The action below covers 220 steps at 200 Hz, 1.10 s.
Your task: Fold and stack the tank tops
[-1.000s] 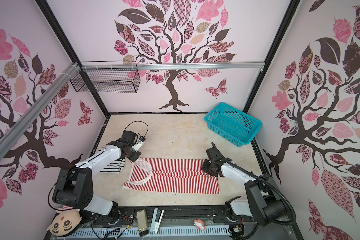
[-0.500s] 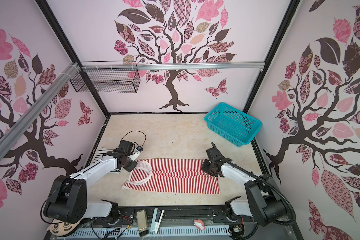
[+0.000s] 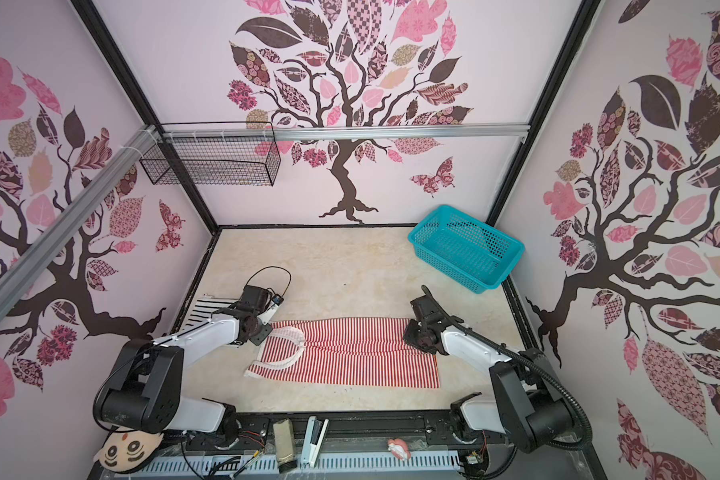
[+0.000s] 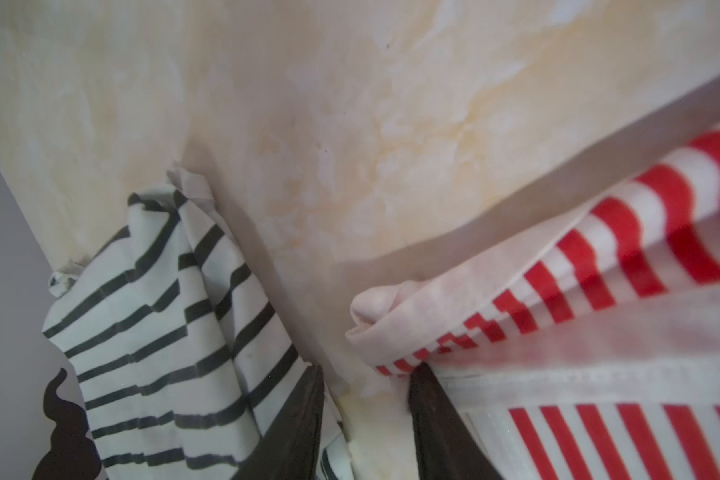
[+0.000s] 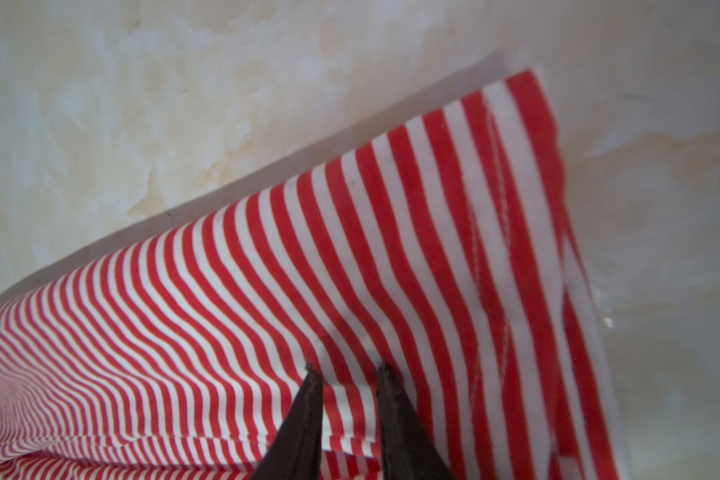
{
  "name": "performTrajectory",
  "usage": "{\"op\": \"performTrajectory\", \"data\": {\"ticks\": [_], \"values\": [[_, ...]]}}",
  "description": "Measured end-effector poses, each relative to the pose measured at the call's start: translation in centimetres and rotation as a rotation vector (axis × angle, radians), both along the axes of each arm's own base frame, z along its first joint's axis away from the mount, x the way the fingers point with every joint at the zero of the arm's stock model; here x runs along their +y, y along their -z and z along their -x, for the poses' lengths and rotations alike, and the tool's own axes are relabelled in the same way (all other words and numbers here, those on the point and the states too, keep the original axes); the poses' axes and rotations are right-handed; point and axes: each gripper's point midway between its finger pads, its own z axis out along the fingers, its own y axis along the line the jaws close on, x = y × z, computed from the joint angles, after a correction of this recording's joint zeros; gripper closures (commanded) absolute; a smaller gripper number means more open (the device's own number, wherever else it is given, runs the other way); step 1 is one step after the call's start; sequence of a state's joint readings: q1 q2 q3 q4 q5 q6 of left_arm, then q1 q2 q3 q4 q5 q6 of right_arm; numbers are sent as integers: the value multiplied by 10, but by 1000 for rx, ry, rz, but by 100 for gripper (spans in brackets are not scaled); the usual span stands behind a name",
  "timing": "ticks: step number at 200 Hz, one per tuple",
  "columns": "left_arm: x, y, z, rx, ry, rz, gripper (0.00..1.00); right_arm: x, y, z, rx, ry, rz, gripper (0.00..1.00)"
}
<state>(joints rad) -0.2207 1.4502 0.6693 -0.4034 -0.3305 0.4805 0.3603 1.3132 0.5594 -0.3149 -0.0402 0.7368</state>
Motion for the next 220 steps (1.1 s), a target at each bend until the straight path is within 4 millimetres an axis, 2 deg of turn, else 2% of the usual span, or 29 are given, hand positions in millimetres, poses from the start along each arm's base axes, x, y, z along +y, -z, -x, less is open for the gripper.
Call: {"op": "performTrajectory", "data": {"ticks": [38, 57, 70, 84, 102, 123, 138, 152, 181, 220], "values": [[2, -3, -10, -36, -35, -2, 57, -20, 1, 4, 17, 31, 115, 69], [-2, -8, -6, -37, -45, 31, 54, -19, 0, 5, 17, 18, 114, 67], [-8, -21, -2, -52, -44, 83, 52, -17, -3, 6, 14, 8, 98, 66], [-20, -43, -5, -100, -32, 157, 51, -14, -8, 6, 0, -1, 77, 66], [-46, -75, -13, -167, 19, 244, 51, -10, -16, 5, -24, -11, 52, 65], [-83, -90, -16, -171, 107, 324, 51, -7, -21, 4, -35, -22, 39, 64], [-107, -81, -11, -109, 159, 379, 52, -7, -21, 4, -33, -27, 38, 62], [-117, -65, -9, -33, 170, 407, 53, -6, -20, 4, -29, -33, 36, 62], [-126, -26, 2, 117, 170, 427, 54, -5, -18, 5, -19, -36, 31, 62], [-133, -13, 5, 165, 182, 452, 55, -3, -19, 4, -23, -38, 26, 62]]}}
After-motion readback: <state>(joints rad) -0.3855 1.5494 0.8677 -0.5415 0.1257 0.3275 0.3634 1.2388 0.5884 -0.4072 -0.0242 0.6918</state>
